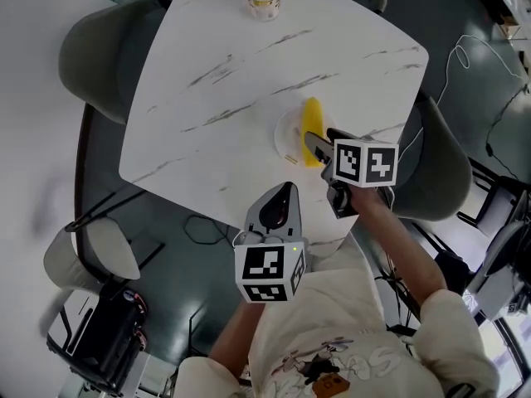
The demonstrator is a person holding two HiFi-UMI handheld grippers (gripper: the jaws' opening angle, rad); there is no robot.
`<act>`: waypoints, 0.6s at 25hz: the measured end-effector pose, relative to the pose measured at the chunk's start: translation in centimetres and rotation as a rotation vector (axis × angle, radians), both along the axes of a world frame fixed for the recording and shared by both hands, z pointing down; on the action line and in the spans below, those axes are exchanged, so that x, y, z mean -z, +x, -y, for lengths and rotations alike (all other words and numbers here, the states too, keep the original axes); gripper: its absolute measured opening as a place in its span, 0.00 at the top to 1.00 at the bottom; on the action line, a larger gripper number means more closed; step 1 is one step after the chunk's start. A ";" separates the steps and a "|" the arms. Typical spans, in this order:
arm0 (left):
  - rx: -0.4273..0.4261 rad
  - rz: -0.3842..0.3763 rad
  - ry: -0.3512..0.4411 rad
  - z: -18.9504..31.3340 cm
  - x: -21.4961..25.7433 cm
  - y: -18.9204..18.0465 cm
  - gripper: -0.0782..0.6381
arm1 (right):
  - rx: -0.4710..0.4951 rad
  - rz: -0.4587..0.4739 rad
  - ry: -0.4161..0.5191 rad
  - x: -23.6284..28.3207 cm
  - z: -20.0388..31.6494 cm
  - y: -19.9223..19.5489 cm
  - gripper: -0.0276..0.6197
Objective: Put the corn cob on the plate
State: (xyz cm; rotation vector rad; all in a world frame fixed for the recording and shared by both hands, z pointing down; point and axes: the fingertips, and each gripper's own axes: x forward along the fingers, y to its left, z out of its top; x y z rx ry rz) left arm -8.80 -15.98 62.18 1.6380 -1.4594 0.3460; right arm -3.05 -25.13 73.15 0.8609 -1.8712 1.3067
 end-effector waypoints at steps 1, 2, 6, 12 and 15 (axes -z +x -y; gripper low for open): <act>-0.002 -0.002 0.005 -0.1 0.3 0.1 0.88 | -0.001 0.006 0.009 0.6 -0.1 0.1 0.59; -0.004 -0.006 0.011 -0.3 0.7 0.3 0.88 | 0.000 0.012 0.019 1.1 -0.2 0.1 0.59; -0.016 -0.010 0.038 -1.1 2.1 0.7 0.88 | 0.006 0.030 0.056 3.2 -1.1 0.4 0.59; -0.037 0.004 0.078 -3.0 5.0 1.1 0.88 | 0.043 0.062 0.128 7.0 -3.9 1.3 0.59; -0.047 -0.003 0.094 -4.5 6.6 1.6 0.88 | 0.085 0.104 0.160 9.7 -6.4 1.1 0.59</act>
